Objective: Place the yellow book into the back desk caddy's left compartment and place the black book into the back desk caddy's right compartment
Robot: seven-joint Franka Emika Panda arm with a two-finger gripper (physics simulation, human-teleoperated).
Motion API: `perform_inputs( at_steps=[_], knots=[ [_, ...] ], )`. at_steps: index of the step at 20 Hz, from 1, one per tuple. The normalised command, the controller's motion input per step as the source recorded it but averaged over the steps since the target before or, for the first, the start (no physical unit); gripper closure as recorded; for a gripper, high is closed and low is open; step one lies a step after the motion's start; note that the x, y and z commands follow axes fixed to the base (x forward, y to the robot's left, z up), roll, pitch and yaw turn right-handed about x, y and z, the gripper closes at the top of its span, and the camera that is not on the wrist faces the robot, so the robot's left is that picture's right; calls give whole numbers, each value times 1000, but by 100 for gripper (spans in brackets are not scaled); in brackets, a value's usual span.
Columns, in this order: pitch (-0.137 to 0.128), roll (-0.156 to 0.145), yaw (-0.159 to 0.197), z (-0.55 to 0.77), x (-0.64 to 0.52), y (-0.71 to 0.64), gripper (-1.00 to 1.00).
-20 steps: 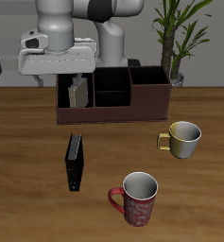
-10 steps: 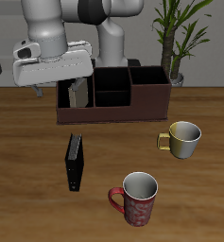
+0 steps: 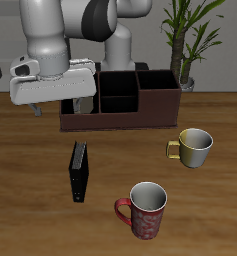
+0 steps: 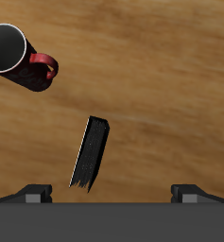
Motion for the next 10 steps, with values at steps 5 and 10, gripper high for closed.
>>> perform_inputs(
  at_steps=[5, 10],
  knots=[
    [-1, 33, -16, -167, 105, 37, -100],
    [13, -45, -5, -142, 220, -129, -100]
  ],
)
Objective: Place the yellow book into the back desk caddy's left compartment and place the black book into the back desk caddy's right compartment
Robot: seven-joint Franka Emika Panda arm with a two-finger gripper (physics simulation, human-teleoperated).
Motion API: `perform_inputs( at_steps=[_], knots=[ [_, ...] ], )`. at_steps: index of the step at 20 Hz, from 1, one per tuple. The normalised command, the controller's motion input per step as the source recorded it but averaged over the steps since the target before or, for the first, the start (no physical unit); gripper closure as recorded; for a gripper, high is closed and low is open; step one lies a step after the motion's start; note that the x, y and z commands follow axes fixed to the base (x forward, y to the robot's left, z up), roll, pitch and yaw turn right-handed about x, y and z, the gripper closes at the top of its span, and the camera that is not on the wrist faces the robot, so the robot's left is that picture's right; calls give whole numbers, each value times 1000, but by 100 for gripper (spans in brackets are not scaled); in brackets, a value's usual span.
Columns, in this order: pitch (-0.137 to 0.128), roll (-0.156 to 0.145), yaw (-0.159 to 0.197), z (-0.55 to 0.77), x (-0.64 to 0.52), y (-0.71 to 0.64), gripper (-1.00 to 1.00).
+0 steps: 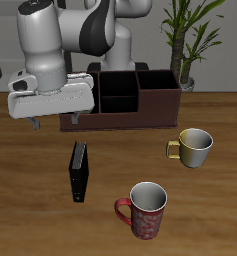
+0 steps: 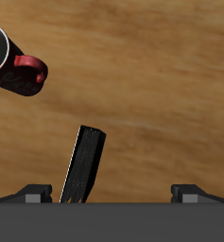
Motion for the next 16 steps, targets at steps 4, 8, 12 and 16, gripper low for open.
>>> perform_inputs(
  at_steps=[4, 8, 12, 16],
  knots=[
    [14, -14, 25, -230, 168, 159, -100],
    [16, -5, 6, -241, 67, 238, -100],
    [4, 7, -6, -140, 91, 195, -100],
    [11, -9, 22, -150, 67, 79, -100]
  ],
)
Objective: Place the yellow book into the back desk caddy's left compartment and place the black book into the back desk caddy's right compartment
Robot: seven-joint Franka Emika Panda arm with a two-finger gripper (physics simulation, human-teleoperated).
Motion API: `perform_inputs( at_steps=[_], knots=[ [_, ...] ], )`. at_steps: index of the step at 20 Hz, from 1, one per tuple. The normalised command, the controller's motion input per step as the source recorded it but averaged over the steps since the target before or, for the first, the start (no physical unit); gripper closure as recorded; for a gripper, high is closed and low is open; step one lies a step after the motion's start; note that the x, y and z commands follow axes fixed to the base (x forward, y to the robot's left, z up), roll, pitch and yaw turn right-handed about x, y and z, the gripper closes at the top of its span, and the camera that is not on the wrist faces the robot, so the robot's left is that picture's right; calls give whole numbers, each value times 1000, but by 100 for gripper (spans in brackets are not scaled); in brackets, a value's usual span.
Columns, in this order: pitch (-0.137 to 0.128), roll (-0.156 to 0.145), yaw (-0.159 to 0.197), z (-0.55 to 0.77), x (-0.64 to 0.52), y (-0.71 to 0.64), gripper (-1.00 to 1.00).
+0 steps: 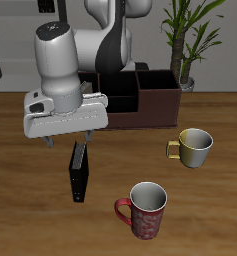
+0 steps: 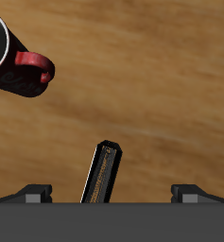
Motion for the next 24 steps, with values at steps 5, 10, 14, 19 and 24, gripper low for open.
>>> perform_inputs(
  at_steps=[5, 10, 14, 19, 24],
  knots=[
    [-8, 2, -16, -220, -5, 130, -100],
    [-11, 3, -29, -111, -42, 11, -100],
    [-20, -22, 0, -152, -89, -4, -100],
    [-5, -6, -27, -215, -60, 14, -100],
    [15, -11, -12, -158, 30, -33, -100]
  ],
)
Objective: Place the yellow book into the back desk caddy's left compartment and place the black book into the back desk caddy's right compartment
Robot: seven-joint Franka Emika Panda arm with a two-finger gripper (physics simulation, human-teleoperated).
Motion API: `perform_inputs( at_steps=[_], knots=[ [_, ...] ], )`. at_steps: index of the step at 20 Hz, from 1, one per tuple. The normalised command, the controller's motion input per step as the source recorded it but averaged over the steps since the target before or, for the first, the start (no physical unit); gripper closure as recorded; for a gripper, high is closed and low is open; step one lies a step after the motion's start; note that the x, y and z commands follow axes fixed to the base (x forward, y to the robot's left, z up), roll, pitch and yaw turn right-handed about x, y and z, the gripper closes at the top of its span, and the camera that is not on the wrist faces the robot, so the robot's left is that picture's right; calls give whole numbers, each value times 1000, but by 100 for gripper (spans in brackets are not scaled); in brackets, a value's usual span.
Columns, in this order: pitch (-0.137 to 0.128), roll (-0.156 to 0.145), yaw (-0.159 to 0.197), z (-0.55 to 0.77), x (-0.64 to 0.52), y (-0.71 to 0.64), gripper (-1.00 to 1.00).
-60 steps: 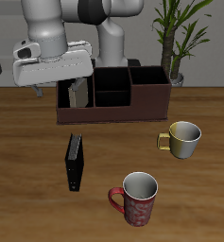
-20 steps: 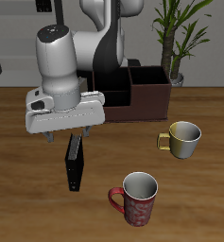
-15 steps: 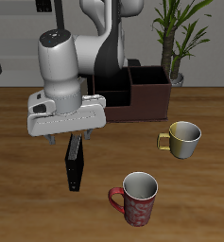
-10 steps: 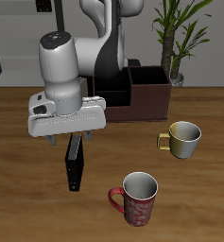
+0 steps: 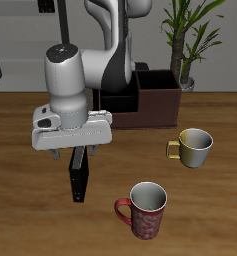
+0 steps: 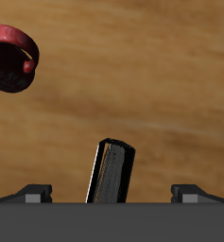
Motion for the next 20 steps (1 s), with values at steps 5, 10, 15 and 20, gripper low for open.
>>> perform_inputs(
  at_steps=[5, 10, 15, 20],
  knots=[
    [3, -6, -8, -70, -10, -53, -100],
    [30, -7, -1, -199, 20, -15, -100],
    [33, -3, -16, -197, 38, 22, -100],
    [9, 16, -9, -95, -10, 61, 100]
  ],
)
